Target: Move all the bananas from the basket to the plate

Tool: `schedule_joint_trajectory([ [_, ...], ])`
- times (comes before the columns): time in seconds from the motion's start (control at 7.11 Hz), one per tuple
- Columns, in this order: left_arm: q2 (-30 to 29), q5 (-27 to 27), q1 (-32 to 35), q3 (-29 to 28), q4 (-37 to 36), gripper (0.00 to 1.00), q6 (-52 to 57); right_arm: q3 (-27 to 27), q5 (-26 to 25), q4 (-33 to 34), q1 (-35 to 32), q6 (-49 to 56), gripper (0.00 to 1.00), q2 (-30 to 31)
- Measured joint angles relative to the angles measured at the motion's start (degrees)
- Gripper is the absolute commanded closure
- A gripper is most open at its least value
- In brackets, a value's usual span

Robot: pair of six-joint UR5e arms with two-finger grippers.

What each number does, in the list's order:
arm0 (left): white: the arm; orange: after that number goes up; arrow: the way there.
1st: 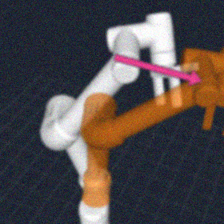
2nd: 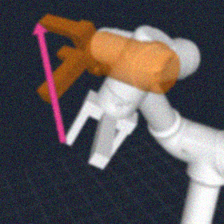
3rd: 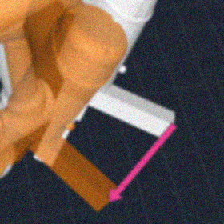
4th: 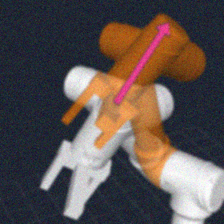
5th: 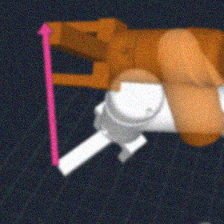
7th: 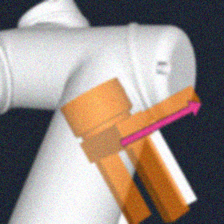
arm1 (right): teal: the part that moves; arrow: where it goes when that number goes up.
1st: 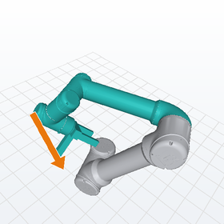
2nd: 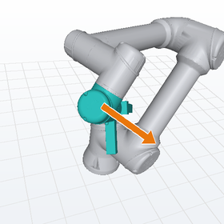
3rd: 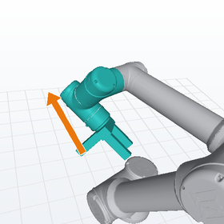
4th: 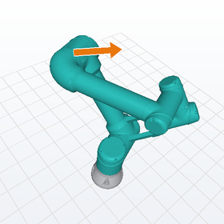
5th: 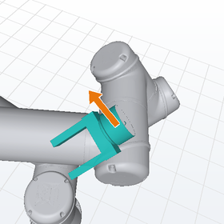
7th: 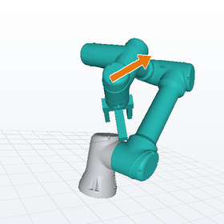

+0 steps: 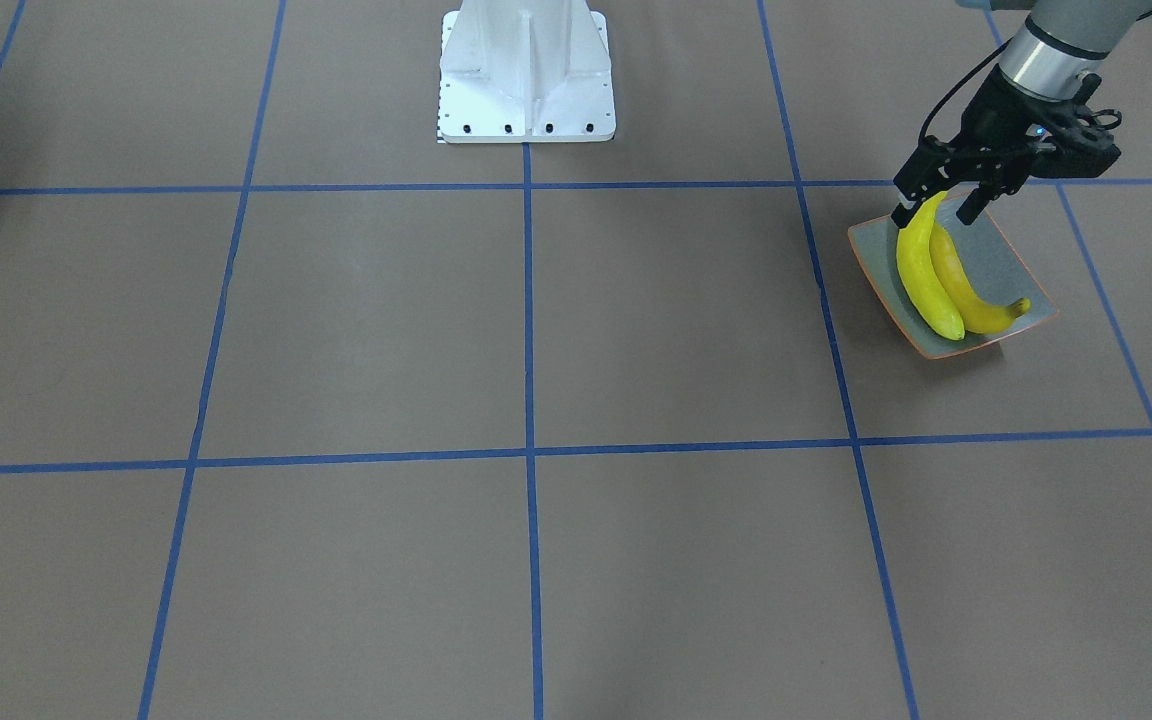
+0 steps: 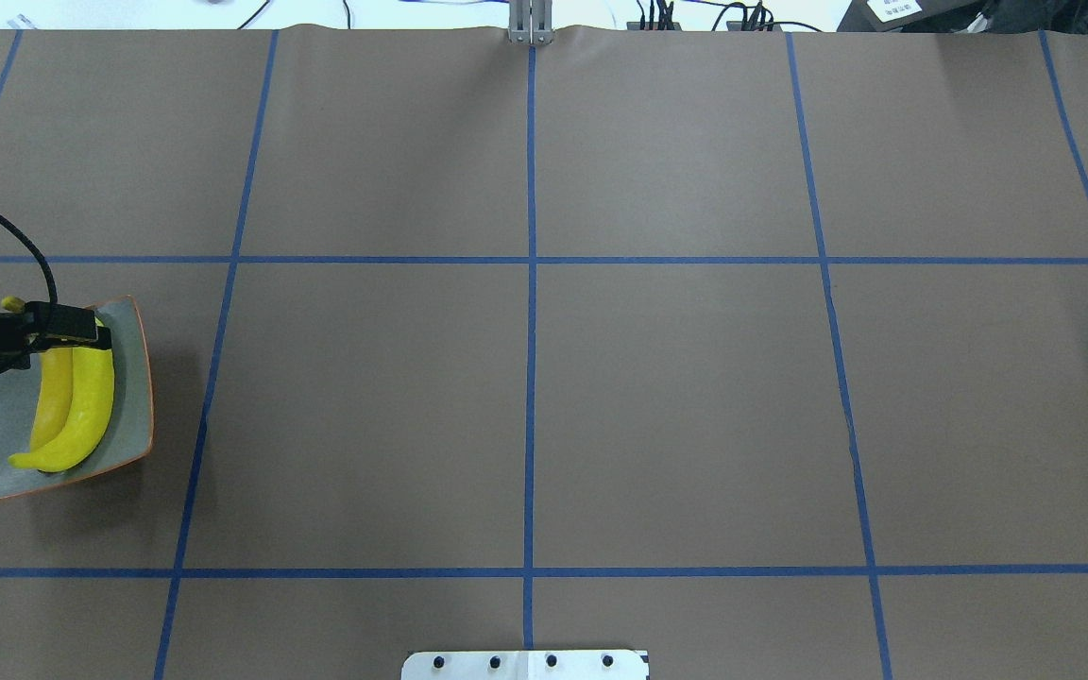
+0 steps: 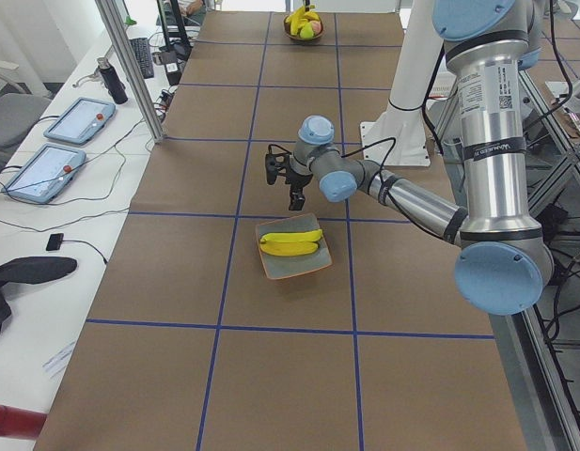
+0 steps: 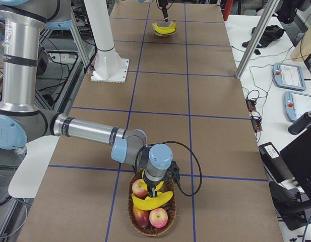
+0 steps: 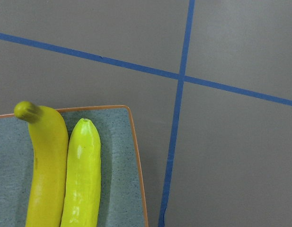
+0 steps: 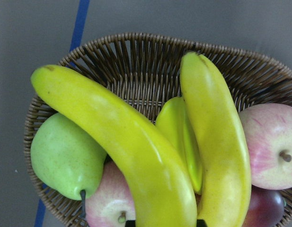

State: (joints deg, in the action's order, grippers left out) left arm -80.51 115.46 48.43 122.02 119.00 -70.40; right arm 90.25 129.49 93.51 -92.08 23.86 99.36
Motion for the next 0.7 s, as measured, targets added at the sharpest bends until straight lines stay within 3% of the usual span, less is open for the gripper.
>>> schedule_joint_trajectory([
  [0.7,-0.1,0.1,0.0,0.3,0.0,0.0,-0.1,0.7,2.2,0.6,-4.3,1.0,1.0,-0.5],
])
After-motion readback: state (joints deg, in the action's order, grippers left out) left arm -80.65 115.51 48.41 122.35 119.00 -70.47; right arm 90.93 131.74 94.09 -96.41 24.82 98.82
